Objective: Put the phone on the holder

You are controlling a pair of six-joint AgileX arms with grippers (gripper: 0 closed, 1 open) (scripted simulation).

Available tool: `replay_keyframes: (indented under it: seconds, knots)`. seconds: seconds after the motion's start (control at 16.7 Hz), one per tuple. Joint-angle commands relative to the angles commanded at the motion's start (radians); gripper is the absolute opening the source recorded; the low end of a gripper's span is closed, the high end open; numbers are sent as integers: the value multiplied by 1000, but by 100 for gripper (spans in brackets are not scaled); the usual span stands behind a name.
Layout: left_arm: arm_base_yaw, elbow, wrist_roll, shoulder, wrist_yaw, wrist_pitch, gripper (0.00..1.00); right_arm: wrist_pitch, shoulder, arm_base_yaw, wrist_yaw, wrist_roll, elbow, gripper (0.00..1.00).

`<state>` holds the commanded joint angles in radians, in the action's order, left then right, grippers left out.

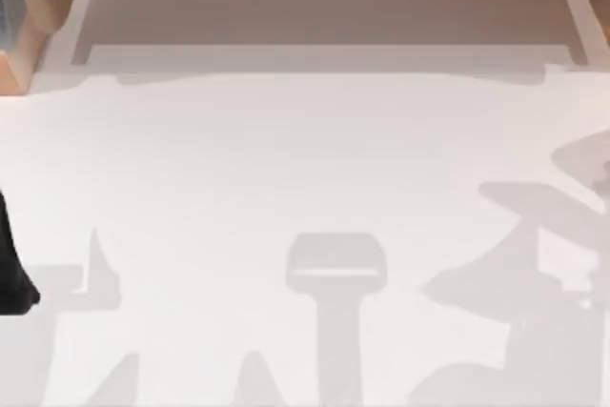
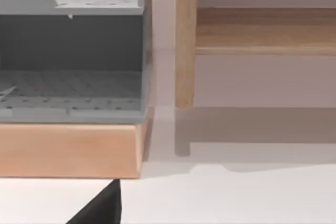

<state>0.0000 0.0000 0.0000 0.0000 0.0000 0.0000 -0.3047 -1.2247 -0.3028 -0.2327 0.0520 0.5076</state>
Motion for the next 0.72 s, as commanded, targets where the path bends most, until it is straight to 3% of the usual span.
replay_keyframes:
  seconds: [0.42, 0.72]
  knots:
    - [0, 0, 0, 0, 0, 0, 100, -93, -76, 7, 19, -73, 49, 0]
    - [0, 0, 0, 0, 0, 0, 100, -161, -219, 33, 31, -23, 100, 0]
